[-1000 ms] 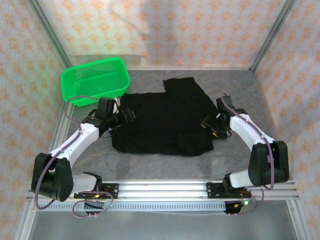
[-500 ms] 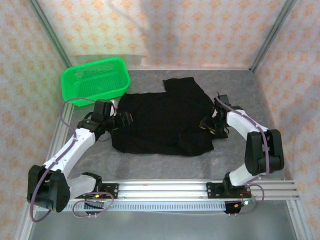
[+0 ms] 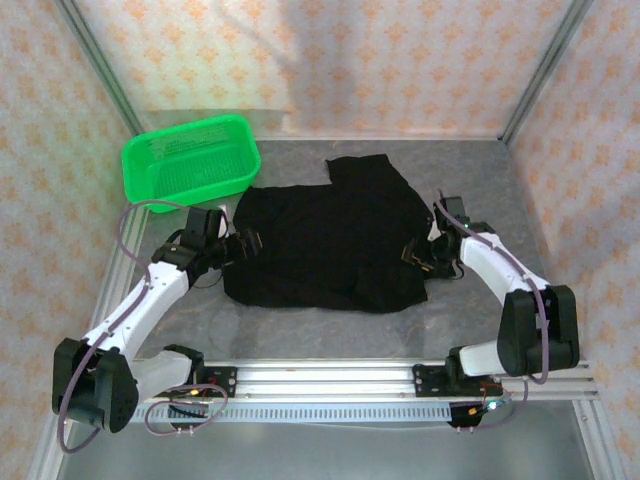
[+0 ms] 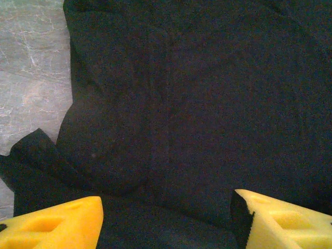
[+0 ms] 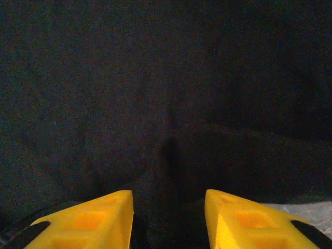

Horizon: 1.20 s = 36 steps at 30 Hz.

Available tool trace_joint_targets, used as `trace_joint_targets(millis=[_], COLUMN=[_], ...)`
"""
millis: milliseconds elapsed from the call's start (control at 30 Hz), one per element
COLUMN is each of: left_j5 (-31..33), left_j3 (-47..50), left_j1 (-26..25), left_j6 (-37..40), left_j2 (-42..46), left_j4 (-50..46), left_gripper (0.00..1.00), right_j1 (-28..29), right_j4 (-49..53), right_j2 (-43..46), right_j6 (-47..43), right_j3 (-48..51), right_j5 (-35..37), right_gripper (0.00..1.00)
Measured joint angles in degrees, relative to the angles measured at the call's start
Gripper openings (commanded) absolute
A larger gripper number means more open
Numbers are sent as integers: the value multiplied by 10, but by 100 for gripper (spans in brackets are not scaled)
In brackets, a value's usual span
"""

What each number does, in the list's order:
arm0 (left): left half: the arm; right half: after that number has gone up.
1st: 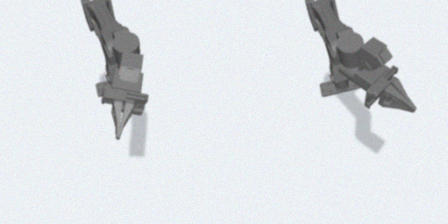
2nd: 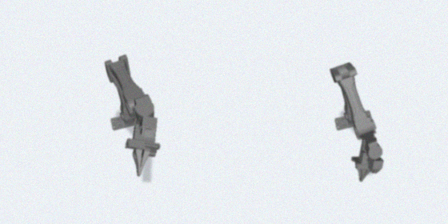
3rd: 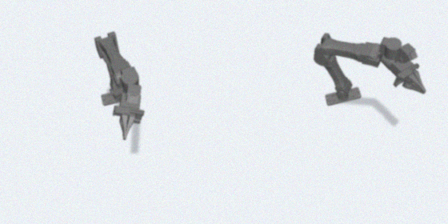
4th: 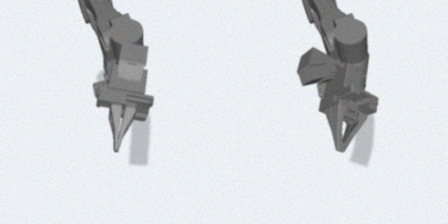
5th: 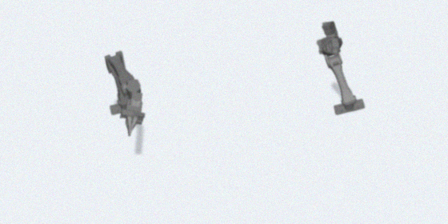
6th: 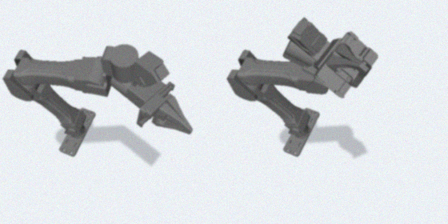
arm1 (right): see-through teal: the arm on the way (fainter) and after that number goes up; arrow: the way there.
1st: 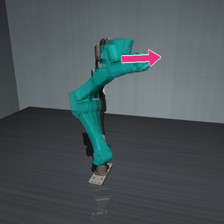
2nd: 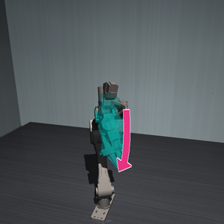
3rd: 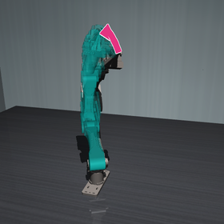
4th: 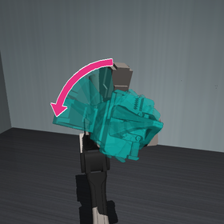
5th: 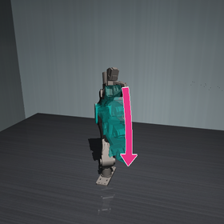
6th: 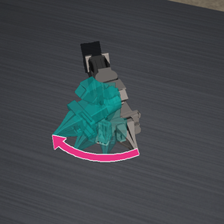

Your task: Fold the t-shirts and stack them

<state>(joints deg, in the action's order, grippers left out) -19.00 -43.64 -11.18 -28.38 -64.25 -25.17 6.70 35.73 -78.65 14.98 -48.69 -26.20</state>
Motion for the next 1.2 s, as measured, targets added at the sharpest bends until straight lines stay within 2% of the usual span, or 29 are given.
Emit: trace_joint_targets(millis=[567, 1000, 1200], left_j5=[4, 6, 13], left_j3=[11, 11, 11], left_j1=[0, 1, 5], left_j6=[4, 5, 8], left_j2=[0, 0, 0], left_j4=[-2, -4, -11], left_gripper=[68, 68, 68], right_j1=[0, 0, 0], right_j4=[2, 17, 25], right_j2=[36, 55, 61], right_j6=[-19, -33, -38], right_j3=[28, 34, 34], right_j5=[-17, -13, -12], right_gripper=[50, 48, 38])
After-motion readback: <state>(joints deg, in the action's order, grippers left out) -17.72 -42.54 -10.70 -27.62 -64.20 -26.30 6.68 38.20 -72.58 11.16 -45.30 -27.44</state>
